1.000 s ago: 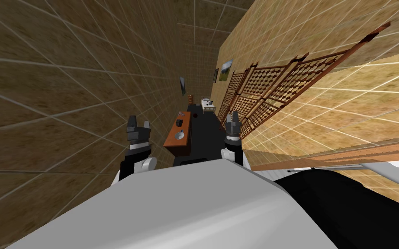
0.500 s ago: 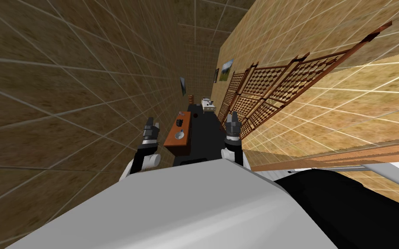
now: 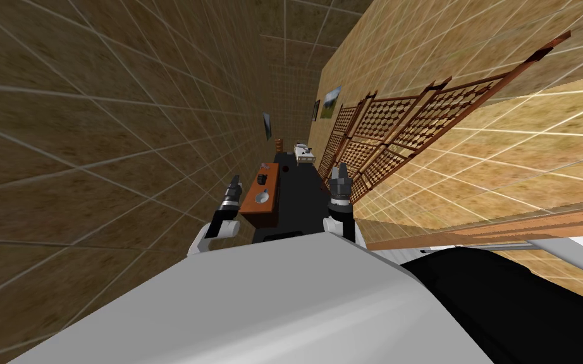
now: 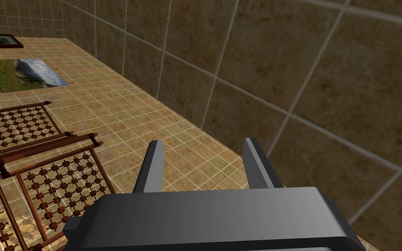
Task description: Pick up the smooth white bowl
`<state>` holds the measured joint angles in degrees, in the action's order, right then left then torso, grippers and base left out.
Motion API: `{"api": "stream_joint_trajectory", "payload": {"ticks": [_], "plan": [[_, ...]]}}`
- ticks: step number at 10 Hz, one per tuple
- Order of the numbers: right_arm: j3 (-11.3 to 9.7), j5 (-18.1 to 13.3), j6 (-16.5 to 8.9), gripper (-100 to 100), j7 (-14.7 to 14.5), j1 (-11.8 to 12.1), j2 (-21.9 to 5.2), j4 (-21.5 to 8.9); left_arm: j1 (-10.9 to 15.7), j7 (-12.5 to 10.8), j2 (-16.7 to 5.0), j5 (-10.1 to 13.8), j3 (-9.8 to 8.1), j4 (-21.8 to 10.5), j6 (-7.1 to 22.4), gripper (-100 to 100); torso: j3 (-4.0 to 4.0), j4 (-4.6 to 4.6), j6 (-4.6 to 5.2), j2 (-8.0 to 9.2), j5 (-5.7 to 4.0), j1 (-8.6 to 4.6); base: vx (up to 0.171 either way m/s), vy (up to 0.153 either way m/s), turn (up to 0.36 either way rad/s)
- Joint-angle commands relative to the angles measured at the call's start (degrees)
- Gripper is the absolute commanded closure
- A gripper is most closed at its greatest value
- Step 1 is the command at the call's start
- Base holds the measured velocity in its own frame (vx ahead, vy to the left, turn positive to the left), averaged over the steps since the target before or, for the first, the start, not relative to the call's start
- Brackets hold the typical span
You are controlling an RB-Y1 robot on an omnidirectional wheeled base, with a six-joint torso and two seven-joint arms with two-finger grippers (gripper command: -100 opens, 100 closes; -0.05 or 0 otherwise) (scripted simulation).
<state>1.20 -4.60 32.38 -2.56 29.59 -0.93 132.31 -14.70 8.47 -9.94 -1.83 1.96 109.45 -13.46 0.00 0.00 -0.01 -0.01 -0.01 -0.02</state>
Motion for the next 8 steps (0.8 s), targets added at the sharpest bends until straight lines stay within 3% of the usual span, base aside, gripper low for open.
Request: {"api": "stream_joint_trajectory", "payload": {"ticks": [1,5,6,8], "plan": [[0.0,0.0,0.0,0,0.0,0.0,0.0,0.0,1.3,0.1,-0.4,-0.7,0.47,-2.0,2.7,-100,0.00,0.00,0.00,0.00,0.00,0.00,0.000,0.000,0.000],[0.0,0.0,0.0,0,0.0,0.0,0.0,0.0,5.8,0.3,-1.0,-1.9,1.25,-8.2,8.3,-100,-0.01,0.00,0.00,-0.02,0.00,0.01,0.000,-0.004,-0.011],[0.0,0.0,0.0,0,0.0,0.0,0.0,0.0,5.8,0.3,-1.0,-1.9,1.25,-9.2,8.9,-100,-0.02,-0.01,0.01,-0.03,0.00,0.01,0.000,0.000,0.000],[0.0,0.0,0.0,0,0.0,0.0,0.0,0.0,8.8,0.3,-1.2,-2.4,1.57,-13.2,12.8,-100,-0.02,-0.01,0.00,-0.04,0.00,0.01,0.008,-0.003,-0.024]]}}
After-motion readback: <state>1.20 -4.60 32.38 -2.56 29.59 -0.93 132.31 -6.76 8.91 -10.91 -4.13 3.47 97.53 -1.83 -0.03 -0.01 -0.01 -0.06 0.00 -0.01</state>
